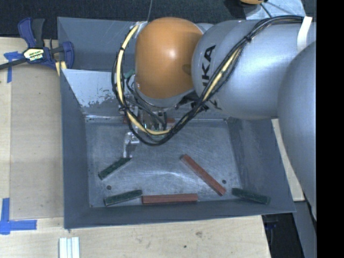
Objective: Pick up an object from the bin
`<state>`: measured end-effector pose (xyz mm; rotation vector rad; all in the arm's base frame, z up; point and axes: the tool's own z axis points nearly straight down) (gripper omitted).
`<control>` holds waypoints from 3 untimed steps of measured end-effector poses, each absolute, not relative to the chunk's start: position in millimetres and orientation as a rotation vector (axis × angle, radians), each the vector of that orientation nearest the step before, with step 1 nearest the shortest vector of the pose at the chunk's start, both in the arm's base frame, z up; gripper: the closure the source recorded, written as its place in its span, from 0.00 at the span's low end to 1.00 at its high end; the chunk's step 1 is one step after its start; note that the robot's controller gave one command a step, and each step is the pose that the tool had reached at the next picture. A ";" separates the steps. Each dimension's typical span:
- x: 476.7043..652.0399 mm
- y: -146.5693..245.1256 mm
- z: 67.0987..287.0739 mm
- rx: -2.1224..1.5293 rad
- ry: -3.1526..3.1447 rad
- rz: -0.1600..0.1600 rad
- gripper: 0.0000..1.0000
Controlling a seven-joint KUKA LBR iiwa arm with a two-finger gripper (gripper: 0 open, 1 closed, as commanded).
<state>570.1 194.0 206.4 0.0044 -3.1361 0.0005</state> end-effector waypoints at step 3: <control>590.1 215.2 134.0 -0.122 -3.140 -0.001 0.00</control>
Offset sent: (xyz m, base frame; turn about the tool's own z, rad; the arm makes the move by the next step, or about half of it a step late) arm 0.0000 0.0000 0.0000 0.0000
